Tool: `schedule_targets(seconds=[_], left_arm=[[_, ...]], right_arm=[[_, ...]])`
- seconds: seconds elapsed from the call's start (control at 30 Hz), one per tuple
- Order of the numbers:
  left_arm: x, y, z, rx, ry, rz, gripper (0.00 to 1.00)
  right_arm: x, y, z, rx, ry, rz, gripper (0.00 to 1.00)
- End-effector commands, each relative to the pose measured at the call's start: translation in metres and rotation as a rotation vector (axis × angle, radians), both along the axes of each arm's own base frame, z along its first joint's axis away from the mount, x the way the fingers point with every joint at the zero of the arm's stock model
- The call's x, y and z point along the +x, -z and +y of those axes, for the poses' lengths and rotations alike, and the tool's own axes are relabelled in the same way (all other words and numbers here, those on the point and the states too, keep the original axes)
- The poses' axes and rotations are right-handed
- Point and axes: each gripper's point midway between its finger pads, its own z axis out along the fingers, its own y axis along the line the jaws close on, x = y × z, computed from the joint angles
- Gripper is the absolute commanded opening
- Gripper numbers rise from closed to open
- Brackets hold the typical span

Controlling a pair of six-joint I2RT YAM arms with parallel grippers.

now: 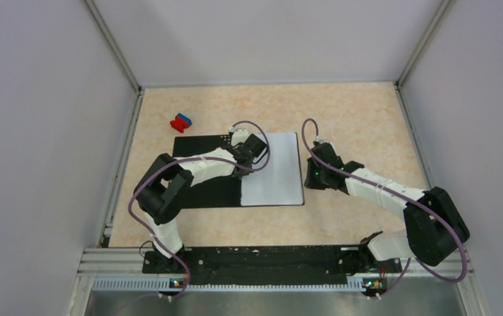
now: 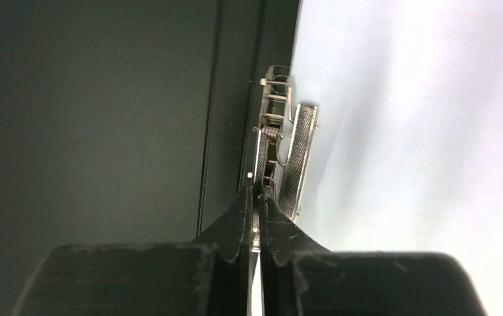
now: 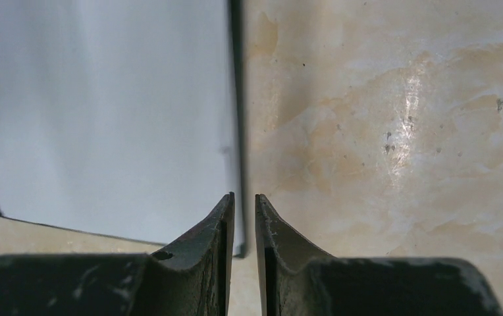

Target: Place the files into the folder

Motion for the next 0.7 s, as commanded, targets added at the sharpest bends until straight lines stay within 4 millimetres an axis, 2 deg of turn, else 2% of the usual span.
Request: schedule_targets(seconds=[0.0,0.2,0.43,0.67], left_arm=[[-0.116,0.074,-0.120,-0.610,0.022,0.566,0.00],[-0.118,0.049,-0.145,-0.618,0.035,0.542,0.00],[-0.112,0.056,-0.129,-0.491,0.010,0.508,0.00],[-0.105,0.049,-0.127,-0.425,0.028,0.467,0.00]], right_arm=[[0.015,-0.025,0.002,0.026,0.016,-0.075,0.18],[0.017,-0.035,0.002,0.038,0.016,-0.096,0.18],[0.019,-0.038,0.008,0.058,-0.004,-0.109,0.18],[0.015,-0.032,0.029,0.161,-0.039,-0.075,0.19]])
